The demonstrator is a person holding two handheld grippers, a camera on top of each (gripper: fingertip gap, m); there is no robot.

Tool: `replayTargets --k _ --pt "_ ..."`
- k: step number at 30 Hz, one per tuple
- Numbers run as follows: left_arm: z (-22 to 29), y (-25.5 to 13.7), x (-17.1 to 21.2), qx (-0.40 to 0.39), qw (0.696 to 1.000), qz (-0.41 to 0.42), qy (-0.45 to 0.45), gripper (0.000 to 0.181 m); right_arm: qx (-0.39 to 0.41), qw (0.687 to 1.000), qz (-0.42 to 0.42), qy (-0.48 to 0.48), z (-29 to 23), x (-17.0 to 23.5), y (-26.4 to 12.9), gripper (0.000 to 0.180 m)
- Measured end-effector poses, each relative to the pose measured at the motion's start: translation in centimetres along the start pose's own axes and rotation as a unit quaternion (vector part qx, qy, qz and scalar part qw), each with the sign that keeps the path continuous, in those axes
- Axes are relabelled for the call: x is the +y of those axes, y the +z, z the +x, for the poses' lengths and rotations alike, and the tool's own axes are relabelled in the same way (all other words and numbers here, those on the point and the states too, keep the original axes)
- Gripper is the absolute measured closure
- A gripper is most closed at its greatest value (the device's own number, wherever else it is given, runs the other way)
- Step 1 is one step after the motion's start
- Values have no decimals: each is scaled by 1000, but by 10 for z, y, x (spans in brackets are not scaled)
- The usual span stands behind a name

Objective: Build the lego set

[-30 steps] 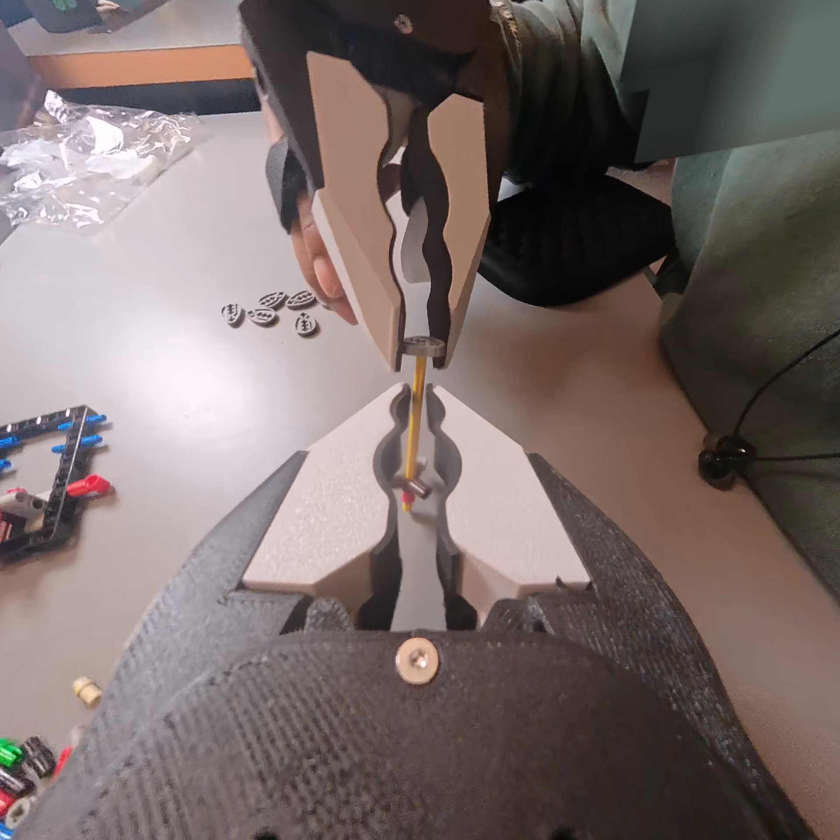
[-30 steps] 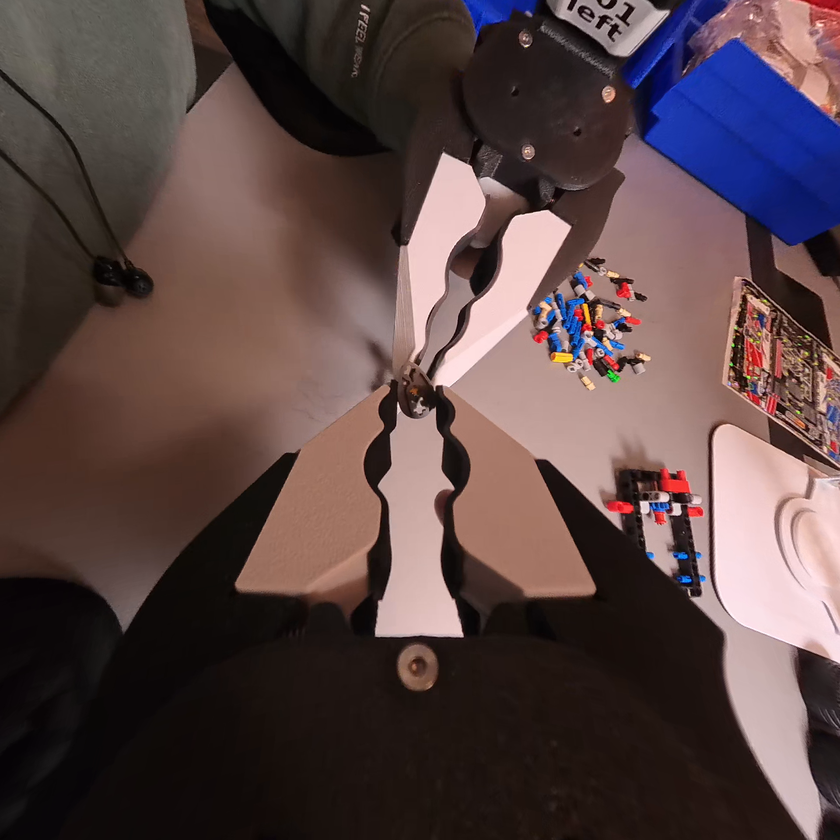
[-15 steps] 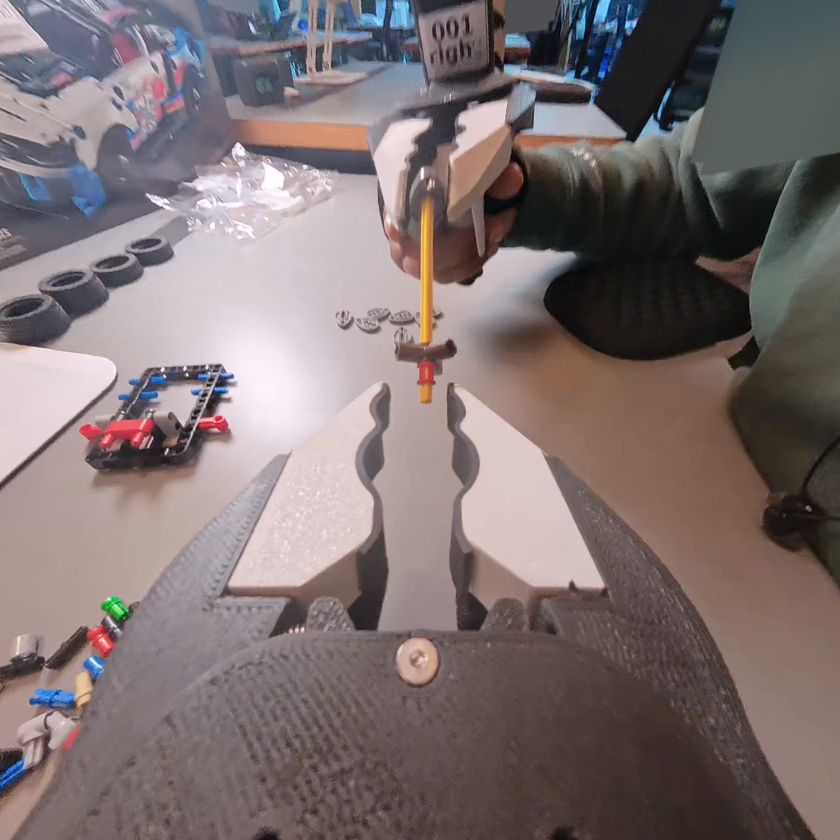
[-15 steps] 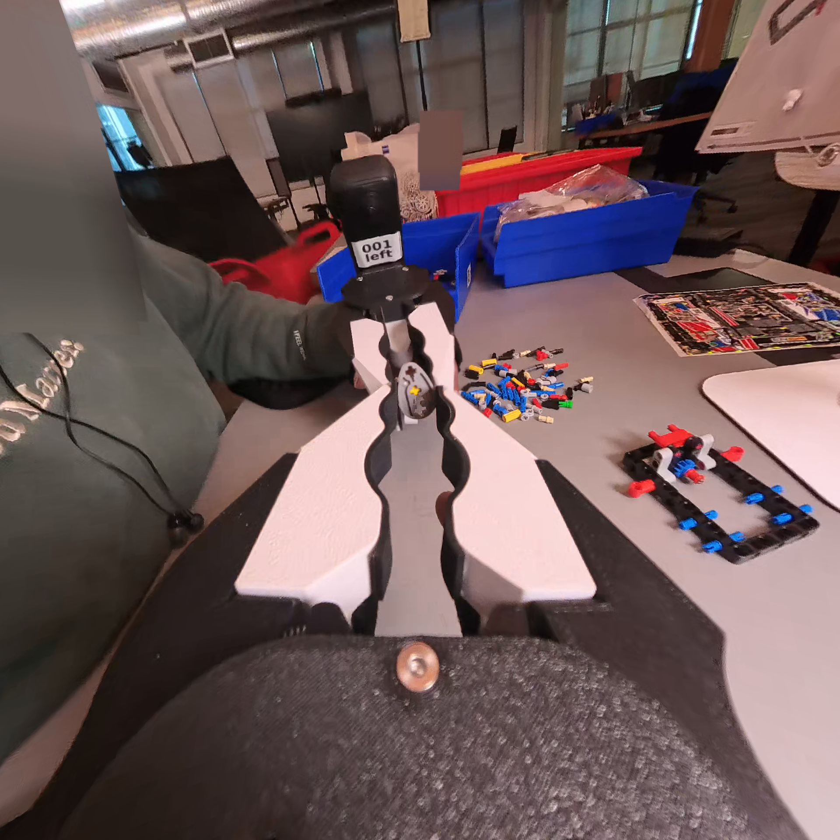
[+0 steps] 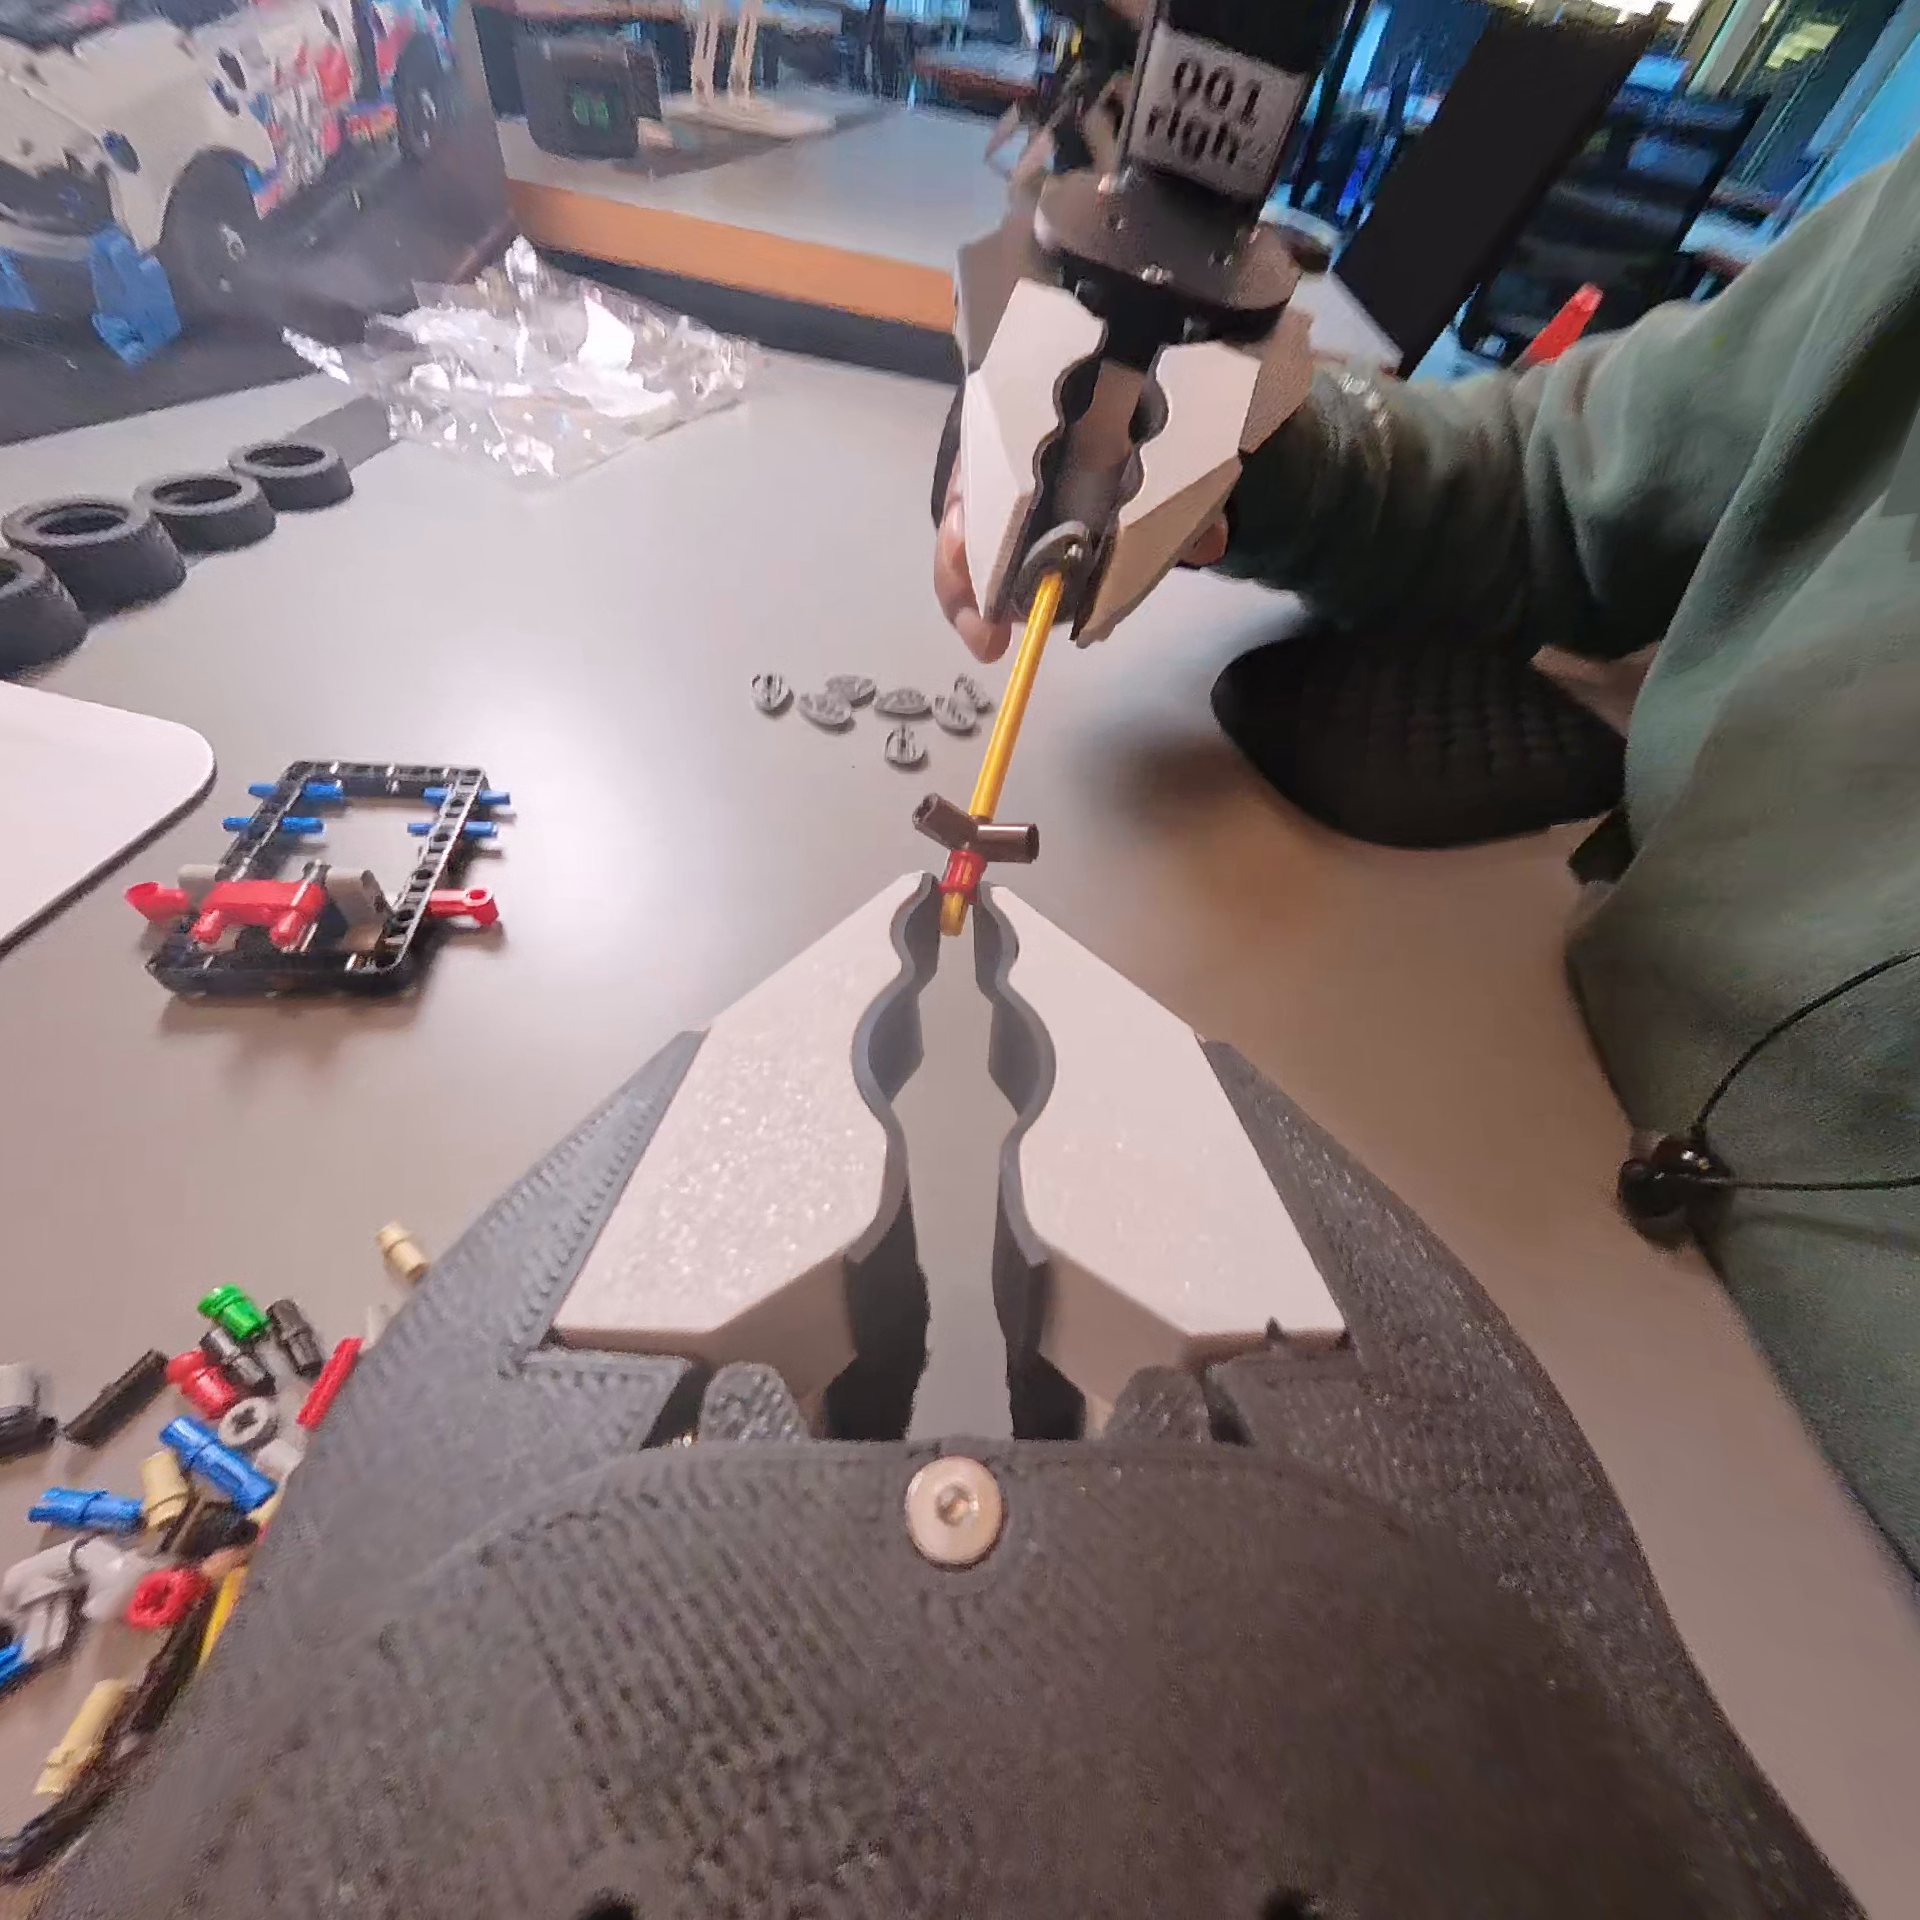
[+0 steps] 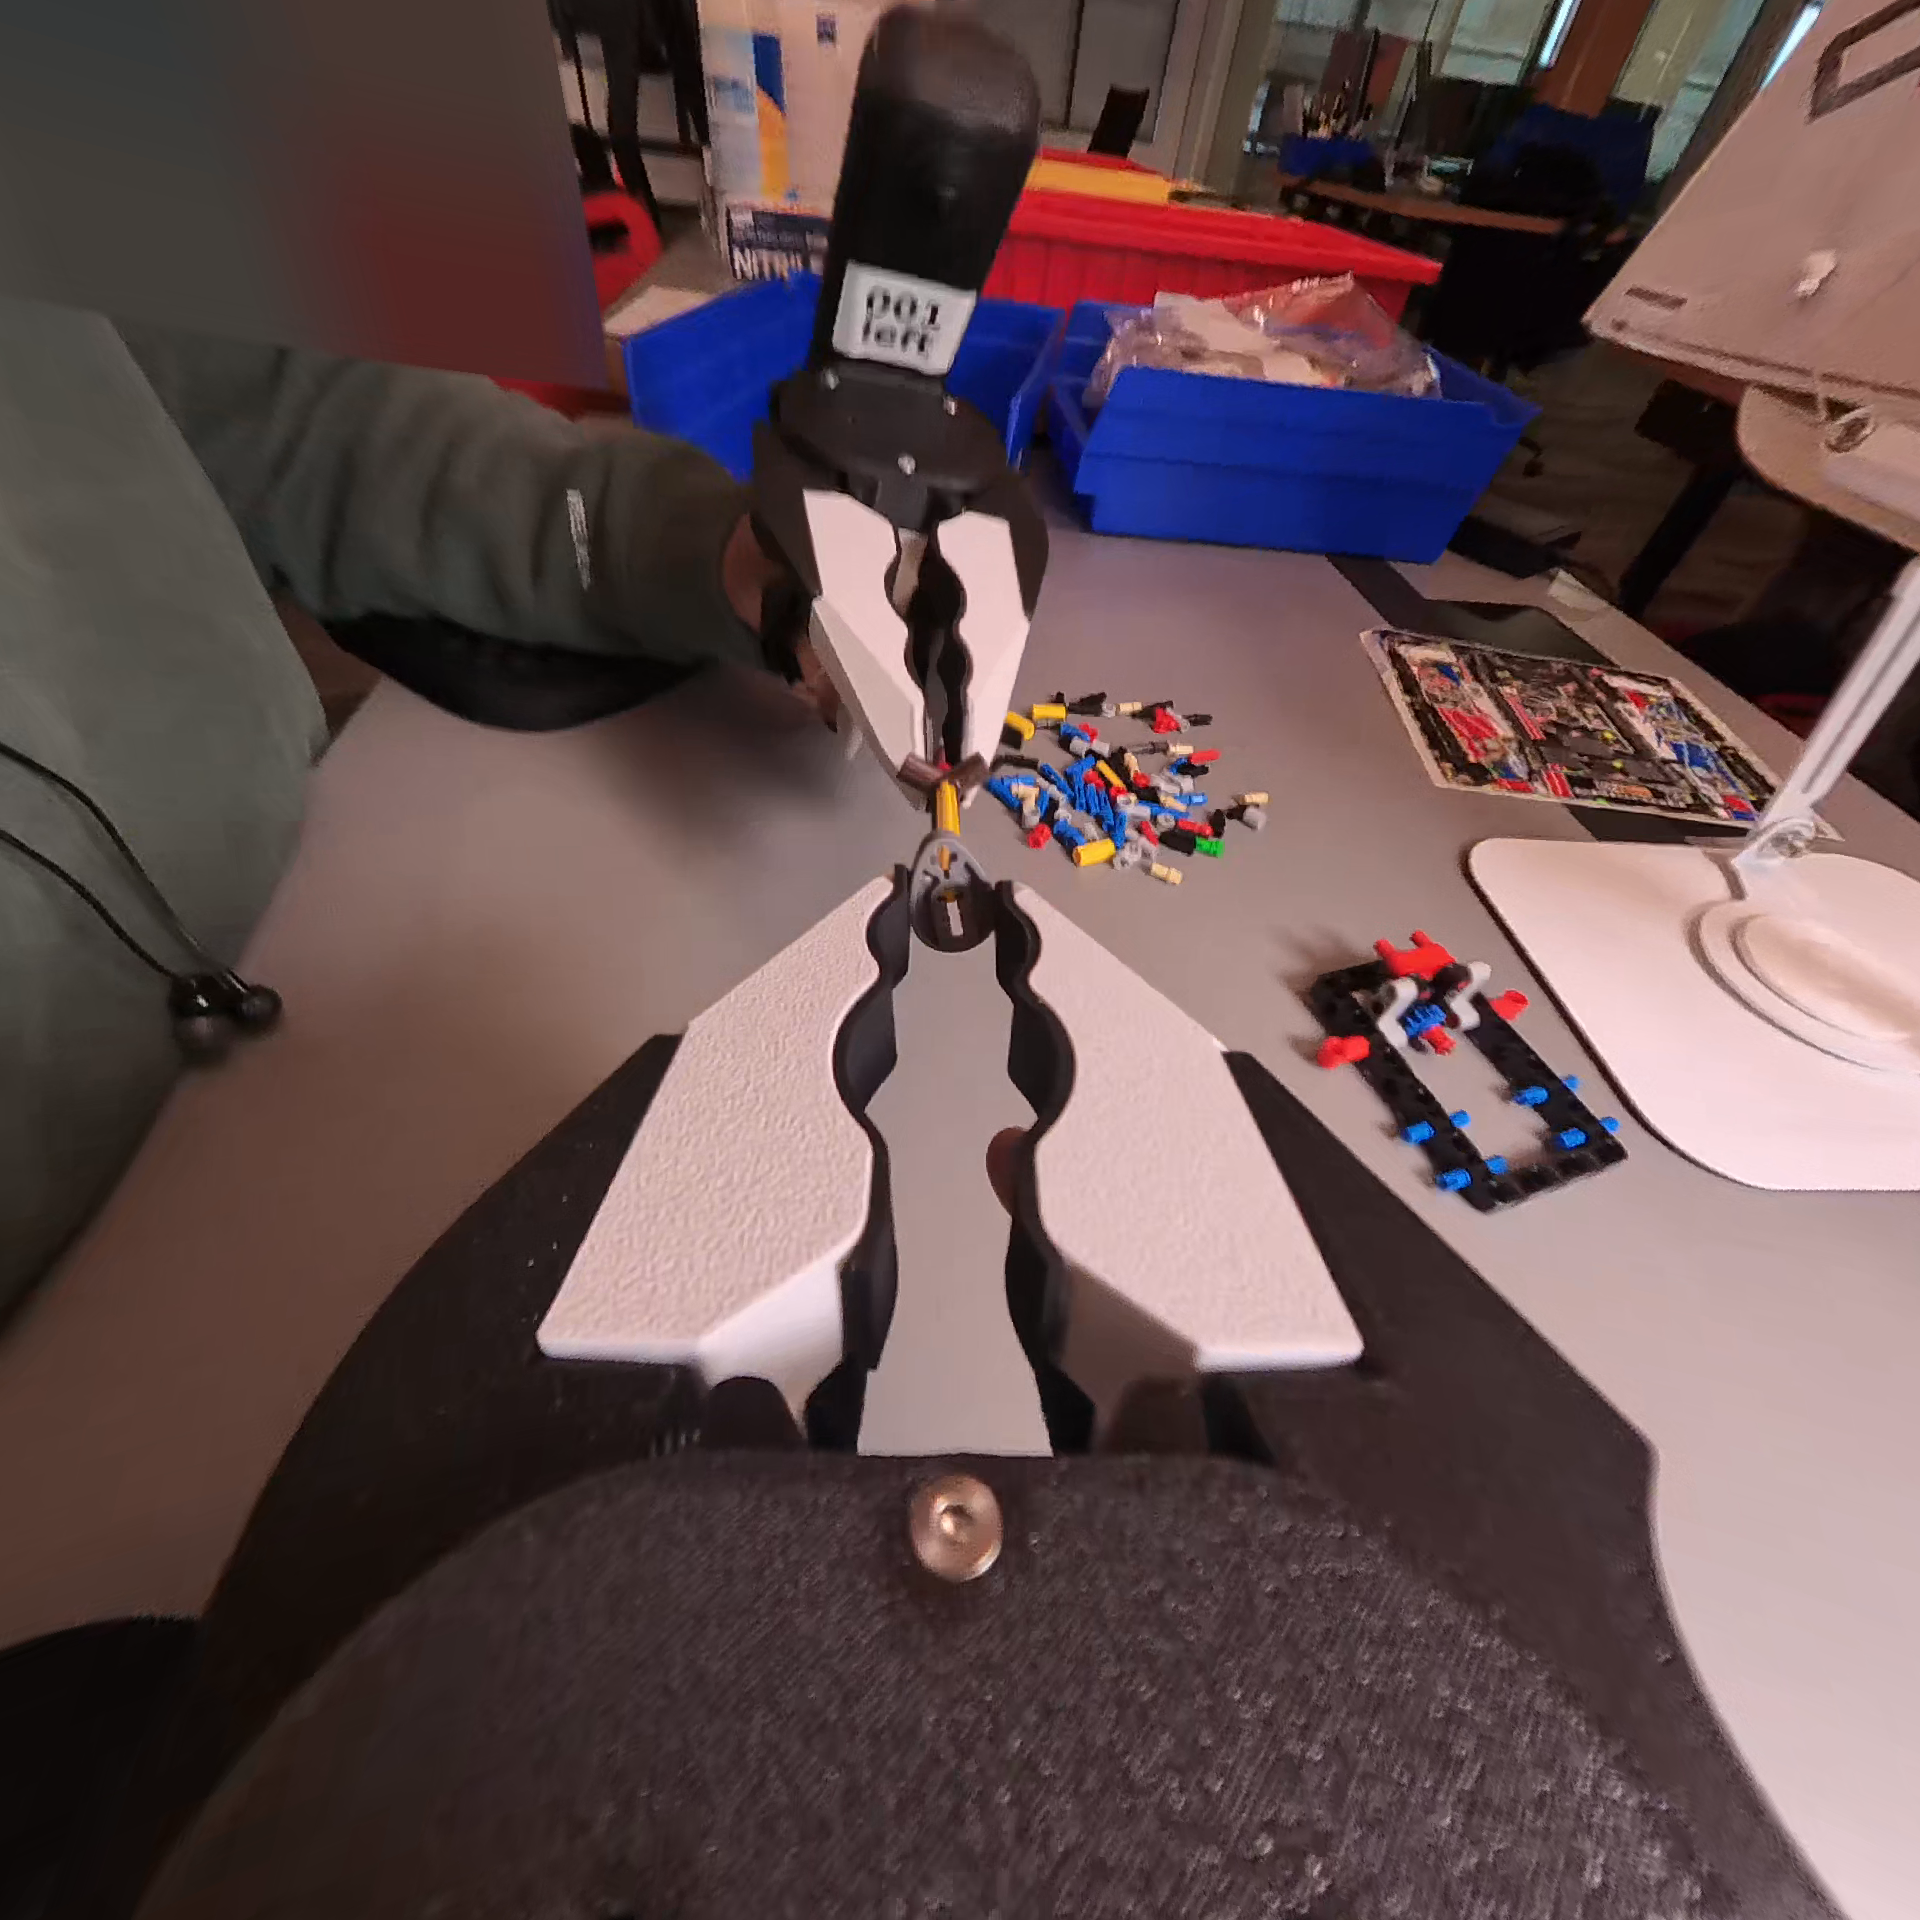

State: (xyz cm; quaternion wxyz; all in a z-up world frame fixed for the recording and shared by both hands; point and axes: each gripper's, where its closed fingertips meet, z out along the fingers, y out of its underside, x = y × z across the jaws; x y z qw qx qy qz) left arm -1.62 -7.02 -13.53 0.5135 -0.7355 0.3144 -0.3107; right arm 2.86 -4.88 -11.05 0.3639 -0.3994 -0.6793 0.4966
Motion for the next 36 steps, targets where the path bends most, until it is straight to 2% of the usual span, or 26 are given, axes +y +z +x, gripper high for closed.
replayTargets --k 4,9,19,26,36 --pt "3 9 16 -2 999 -46 10 177 9 1000 11 3 0 2 1 165" --pt "1 8 19 -5 999 -53 11 177 9 999 -34 -28 -2 18 3 165" --pt "3 15 45 -2 992 -122 18 178 4 994 -99 -44 -5 53 8 165" --pt "1 14 55 -5 987 -158 9 178 2 993 -113 -30 -5 68 15 166" --pt "2 14 68 -16 977 -215 -6 178 15 979 -187 -86 -7 89 22 166"
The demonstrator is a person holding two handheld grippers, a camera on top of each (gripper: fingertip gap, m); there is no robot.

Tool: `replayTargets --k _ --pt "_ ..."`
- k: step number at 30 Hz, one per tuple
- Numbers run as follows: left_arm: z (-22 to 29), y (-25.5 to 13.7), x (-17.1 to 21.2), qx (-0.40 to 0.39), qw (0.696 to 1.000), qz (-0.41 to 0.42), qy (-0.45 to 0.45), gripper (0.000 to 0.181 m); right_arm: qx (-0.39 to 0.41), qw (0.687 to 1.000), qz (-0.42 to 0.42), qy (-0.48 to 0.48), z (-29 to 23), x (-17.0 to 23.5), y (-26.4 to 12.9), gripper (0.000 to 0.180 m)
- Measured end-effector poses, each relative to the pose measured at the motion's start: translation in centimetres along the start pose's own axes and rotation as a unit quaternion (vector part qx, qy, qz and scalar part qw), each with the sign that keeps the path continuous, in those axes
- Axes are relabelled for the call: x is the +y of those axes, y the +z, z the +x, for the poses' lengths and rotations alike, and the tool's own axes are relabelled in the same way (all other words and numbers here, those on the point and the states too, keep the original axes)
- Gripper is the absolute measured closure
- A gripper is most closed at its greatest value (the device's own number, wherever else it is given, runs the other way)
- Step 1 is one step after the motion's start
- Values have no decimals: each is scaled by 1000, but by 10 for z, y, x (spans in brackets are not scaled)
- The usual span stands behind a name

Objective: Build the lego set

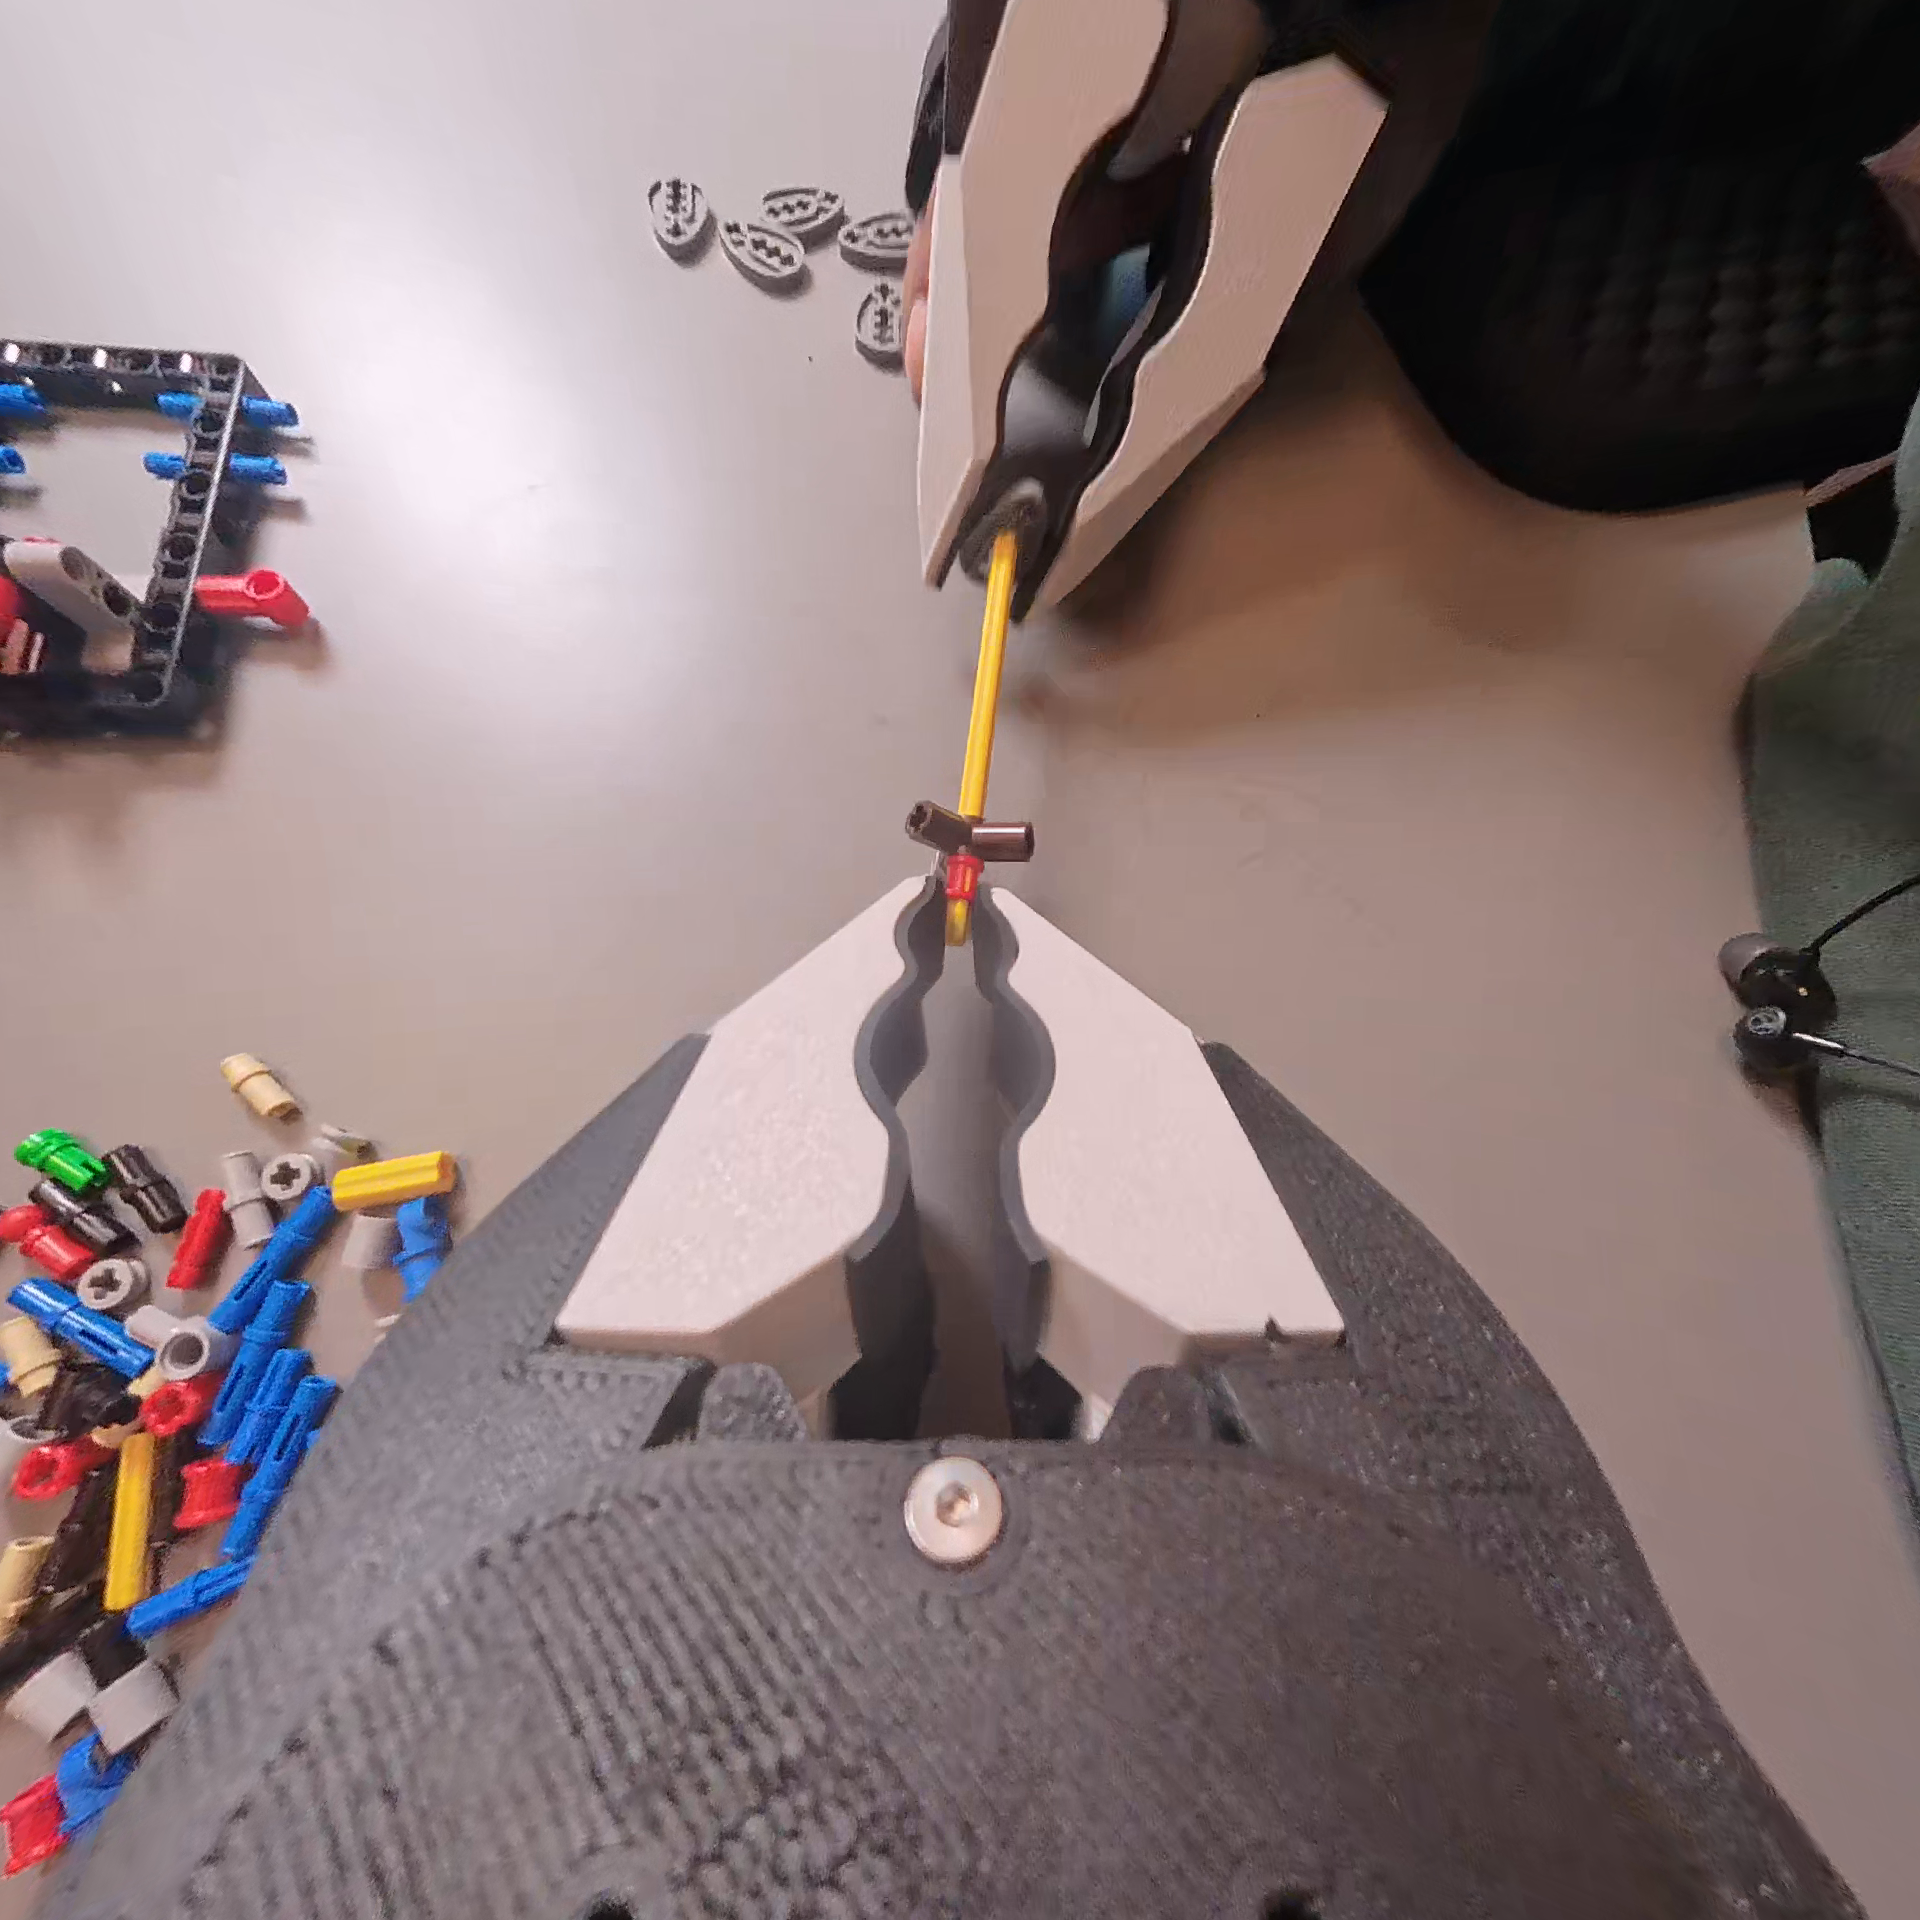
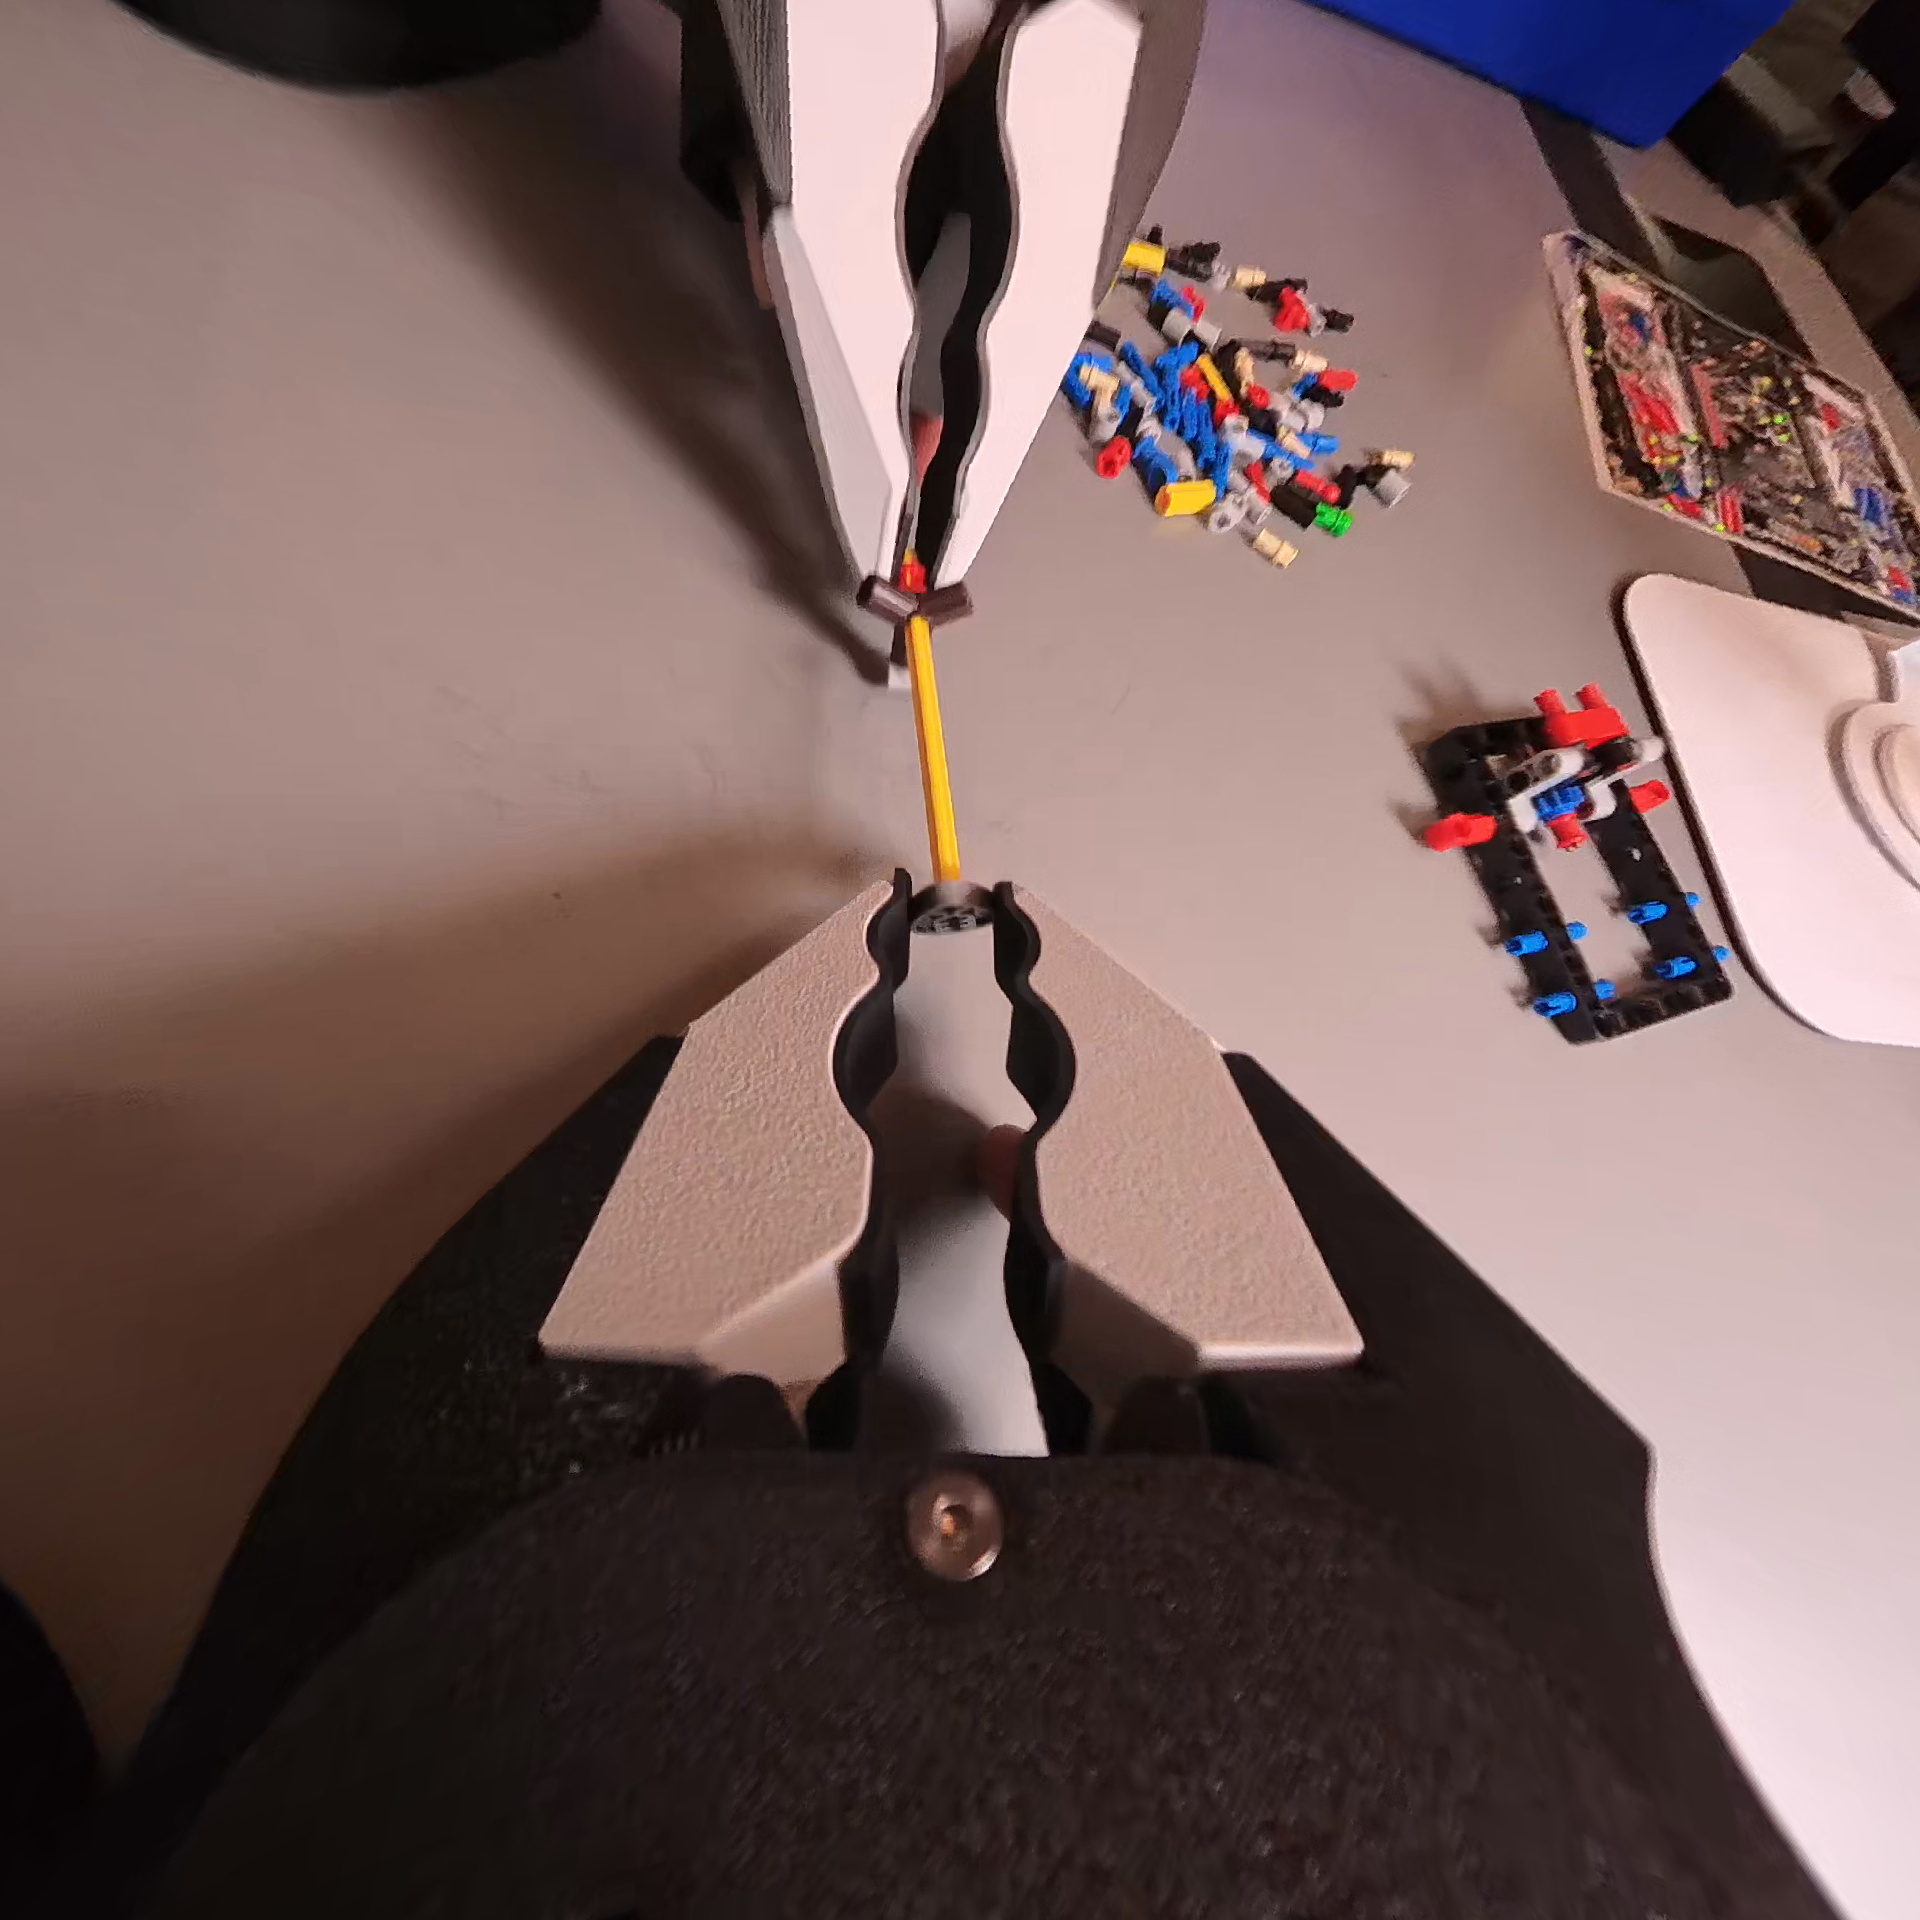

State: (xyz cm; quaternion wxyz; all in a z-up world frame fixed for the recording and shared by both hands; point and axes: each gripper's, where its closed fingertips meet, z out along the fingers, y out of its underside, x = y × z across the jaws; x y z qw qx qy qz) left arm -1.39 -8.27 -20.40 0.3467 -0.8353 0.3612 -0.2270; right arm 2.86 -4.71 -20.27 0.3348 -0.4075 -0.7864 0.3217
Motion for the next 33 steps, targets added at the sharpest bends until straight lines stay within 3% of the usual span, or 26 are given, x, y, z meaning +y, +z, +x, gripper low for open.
replayTargets --k 3,12,18,33 --pt "-2 -3 -3 2 1000 8 -3 177 4 1000 -2 7 2 0 1 166" --pt "0 -12 -7 58 996 49 -36 176 -29 994 95 52 10 -19 -18 158" --pt "10 -13 -15 93 992 73 -52 176 -58 980 169 87 9 -37 -32 166" --pt "13 -8 -7 94 992 46 -64 177 -82 992 89 47 -11 -21 -18 167"
